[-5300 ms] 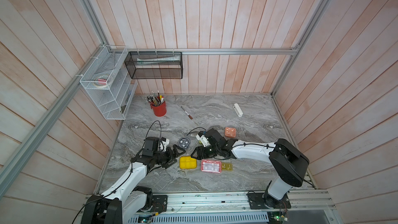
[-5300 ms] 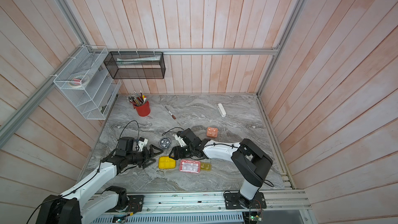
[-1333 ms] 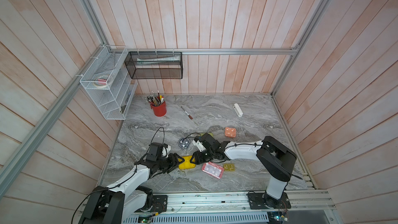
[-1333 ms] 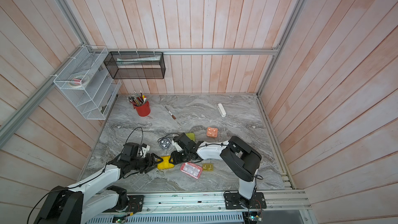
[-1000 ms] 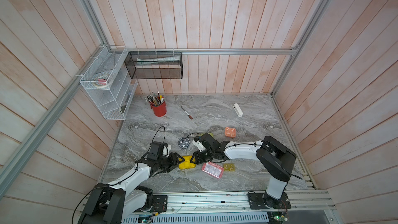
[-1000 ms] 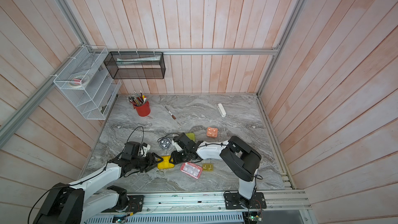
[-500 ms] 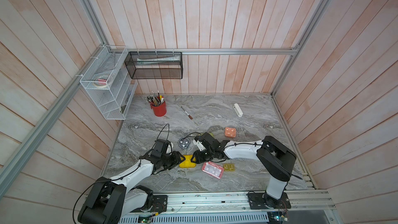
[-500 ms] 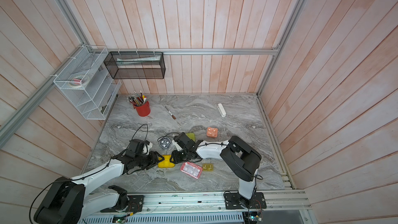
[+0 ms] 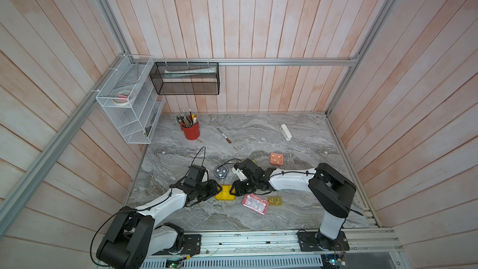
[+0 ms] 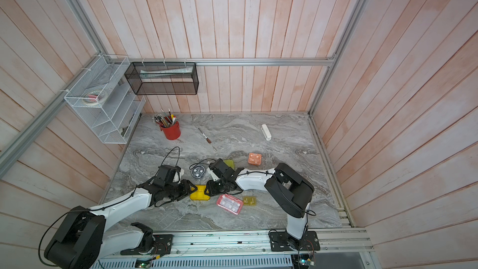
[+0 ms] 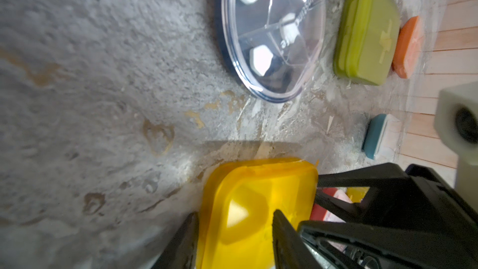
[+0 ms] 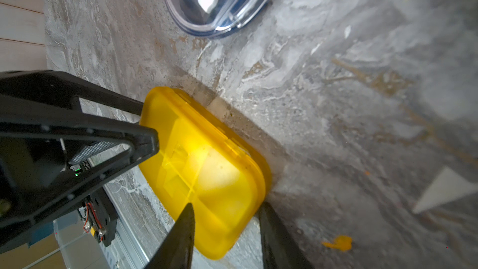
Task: Close pillboxes
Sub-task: Close the lid on the pillbox.
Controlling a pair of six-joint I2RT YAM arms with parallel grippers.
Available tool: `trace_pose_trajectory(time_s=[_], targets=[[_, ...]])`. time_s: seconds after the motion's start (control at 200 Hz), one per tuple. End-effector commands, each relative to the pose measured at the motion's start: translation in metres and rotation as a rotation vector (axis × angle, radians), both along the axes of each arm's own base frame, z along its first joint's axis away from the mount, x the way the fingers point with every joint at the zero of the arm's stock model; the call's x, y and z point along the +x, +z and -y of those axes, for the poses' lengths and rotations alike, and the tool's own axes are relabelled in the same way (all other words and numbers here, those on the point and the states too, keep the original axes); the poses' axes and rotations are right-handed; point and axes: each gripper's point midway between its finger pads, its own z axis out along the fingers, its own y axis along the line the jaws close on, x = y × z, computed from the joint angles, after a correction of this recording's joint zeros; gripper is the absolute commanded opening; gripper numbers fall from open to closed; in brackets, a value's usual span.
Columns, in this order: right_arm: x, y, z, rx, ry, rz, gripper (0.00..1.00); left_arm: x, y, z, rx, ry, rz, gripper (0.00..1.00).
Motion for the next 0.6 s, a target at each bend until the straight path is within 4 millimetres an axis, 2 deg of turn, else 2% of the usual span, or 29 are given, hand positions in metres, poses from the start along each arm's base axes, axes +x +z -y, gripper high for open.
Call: trace_pose_trajectory(time_s=[0.0,0.295,0.46,0.595], targets=[[-0.0057,-0.0252,0.0198,-0.124,0.006,-0.003,0.42,-0.0371,-0.048,-0.0322,0.187,0.013,-0.154,0.49],[-0.0058,-0.0275,0.0232,-0.139,0.001,-0.002,0.42,-0.0342,-0.0527,-0.0368,0.232,0.034,-0.167,0.58],[-0.0053,-0.0278,0.0251,-0.146,-0.004,0.003,0.42,-0.0325,-0.0502,-0.037,0.257,0.027,-0.153,0.57],[-0.0044,-0.0284,0.0263,-0.153,-0.008,0.007,0.42,-0.0331,-0.0496,-0.0361,0.323,0.0,-0.148,0.51]])
